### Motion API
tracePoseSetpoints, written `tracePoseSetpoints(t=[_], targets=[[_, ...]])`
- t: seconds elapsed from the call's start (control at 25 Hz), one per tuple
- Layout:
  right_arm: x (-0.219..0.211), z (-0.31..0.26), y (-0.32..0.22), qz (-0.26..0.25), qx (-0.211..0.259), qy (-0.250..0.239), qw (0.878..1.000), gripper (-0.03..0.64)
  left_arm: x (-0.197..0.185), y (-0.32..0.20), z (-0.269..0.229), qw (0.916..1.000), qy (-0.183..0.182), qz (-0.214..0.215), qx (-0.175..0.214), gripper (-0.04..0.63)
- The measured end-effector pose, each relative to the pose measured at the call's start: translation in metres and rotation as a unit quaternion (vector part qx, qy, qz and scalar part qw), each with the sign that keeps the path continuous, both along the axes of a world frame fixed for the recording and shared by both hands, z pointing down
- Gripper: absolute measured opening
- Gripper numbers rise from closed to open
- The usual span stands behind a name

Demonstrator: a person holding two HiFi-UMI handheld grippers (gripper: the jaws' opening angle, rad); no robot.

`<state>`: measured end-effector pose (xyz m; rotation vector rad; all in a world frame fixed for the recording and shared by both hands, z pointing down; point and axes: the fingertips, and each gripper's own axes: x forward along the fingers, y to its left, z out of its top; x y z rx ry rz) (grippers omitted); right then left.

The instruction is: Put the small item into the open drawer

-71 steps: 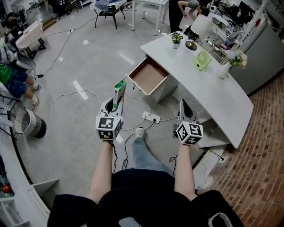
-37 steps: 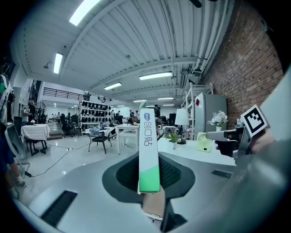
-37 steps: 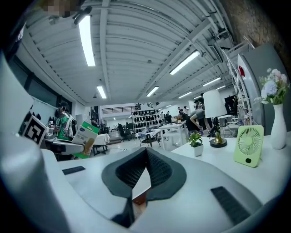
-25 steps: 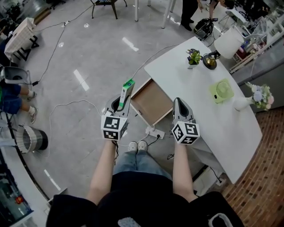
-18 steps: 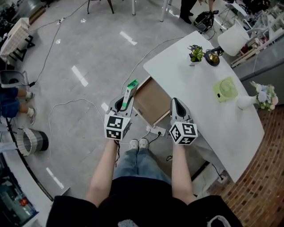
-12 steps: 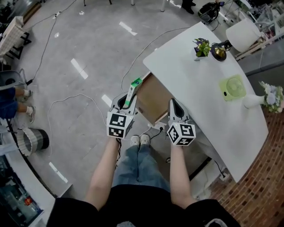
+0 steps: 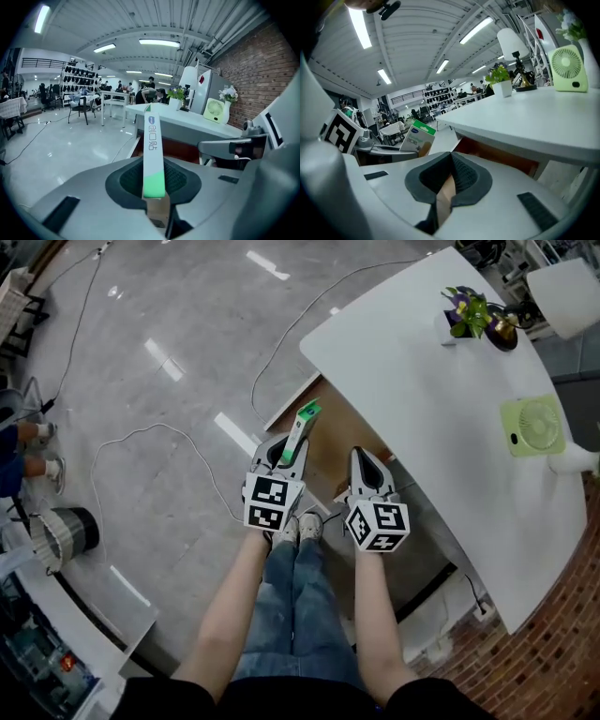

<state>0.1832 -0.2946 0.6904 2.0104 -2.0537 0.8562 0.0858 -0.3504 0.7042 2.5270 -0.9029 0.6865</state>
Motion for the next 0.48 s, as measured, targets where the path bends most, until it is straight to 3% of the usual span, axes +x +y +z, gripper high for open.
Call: tracePoseSetpoints(t=[0.48], targets=[[0.023, 0.081, -0.017, 0.036, -0.041, 0.015, 0.998, 0.002, 0.043, -0.014, 0.105, 0.9975, -0.028, -0.007, -0.064, 0.083]])
